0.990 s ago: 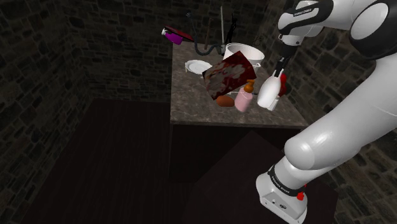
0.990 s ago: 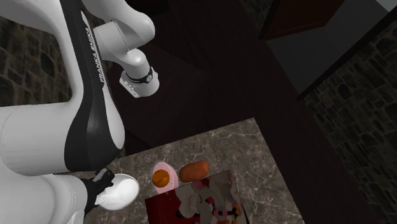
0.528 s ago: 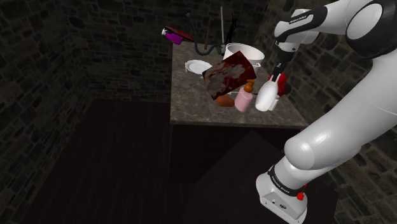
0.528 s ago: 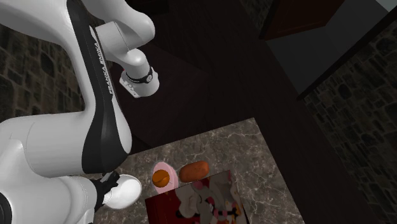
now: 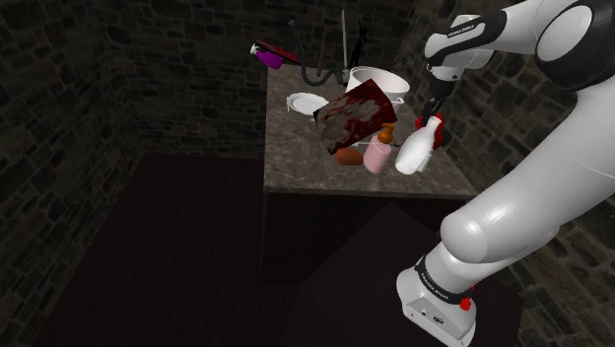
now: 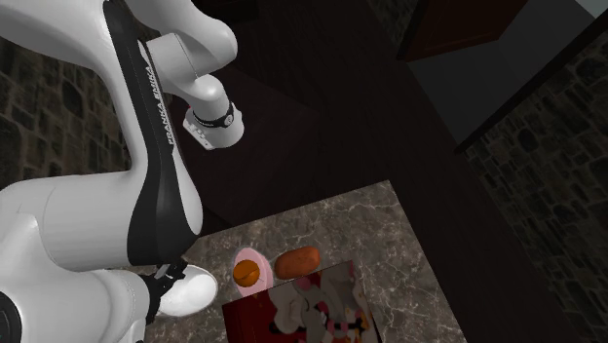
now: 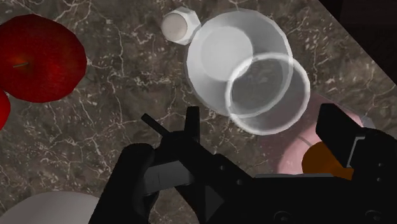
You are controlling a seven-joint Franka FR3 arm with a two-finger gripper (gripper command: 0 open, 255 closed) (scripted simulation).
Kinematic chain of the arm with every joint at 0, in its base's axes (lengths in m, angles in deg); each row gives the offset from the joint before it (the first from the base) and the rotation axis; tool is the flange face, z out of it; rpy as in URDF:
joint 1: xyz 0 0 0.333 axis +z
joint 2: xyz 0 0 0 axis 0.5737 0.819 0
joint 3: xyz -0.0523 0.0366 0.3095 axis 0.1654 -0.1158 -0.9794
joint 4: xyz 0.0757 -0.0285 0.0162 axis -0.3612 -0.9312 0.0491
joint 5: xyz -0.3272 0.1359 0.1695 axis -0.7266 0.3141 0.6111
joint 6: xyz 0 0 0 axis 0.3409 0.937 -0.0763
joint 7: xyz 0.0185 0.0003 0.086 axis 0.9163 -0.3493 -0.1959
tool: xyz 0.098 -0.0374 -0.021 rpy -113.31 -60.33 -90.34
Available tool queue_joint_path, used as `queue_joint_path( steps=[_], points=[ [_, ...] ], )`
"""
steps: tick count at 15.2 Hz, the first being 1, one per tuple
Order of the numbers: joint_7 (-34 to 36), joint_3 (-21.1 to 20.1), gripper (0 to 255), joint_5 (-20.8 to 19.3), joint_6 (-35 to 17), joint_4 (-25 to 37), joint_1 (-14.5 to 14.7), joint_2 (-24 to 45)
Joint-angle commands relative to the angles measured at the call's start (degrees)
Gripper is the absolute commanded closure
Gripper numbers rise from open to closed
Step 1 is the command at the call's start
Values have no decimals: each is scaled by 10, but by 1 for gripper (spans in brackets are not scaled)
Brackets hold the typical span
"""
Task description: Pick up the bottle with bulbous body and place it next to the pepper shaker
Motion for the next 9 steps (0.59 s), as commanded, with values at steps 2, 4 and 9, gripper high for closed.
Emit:
queue_joint_path(
  steps=[2, 4, 9],
  points=[
    [0, 0, 0, 0, 0, 0, 0, 0],
    [0, 0, 0, 0, 0, 0, 0, 0],
    [2, -4, 0, -2, 72, 60, 4, -13]
  ],
)
